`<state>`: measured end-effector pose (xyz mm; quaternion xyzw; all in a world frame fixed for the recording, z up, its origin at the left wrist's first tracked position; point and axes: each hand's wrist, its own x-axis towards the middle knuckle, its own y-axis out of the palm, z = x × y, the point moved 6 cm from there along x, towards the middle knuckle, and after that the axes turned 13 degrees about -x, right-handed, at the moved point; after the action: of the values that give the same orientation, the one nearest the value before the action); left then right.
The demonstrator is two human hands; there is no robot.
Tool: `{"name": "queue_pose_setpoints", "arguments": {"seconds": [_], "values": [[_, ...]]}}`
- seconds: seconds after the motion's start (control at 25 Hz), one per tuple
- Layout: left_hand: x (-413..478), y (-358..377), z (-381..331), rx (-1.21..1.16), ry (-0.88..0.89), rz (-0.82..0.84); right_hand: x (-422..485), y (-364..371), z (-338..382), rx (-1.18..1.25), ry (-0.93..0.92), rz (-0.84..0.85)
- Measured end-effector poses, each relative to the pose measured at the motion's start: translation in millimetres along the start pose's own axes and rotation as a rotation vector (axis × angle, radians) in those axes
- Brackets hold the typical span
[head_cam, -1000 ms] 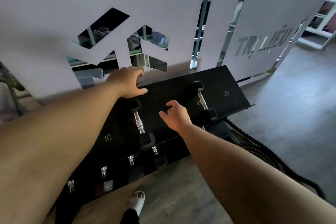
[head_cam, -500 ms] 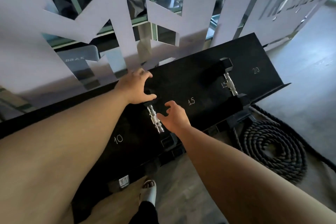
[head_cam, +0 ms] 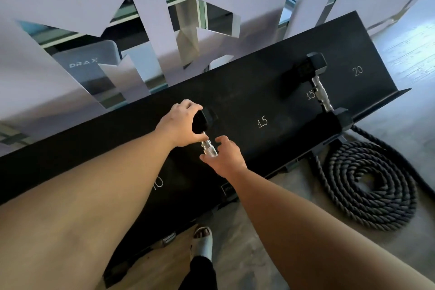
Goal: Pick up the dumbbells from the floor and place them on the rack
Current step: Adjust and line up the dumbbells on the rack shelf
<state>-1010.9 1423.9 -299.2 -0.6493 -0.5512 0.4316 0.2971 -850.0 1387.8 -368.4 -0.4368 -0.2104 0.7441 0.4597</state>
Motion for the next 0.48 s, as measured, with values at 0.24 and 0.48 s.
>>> {"name": "queue_pose_setpoints", "arguments": {"seconds": [0.24,0.48], "values": [[10,13,5,-0.024,0.011,-0.033,9,25,-11,-0.052,0.022,0.017],[23,21,17,-0.019,0.026,-0.023,24,37,-9,-0.064,0.057,0.052]]}}
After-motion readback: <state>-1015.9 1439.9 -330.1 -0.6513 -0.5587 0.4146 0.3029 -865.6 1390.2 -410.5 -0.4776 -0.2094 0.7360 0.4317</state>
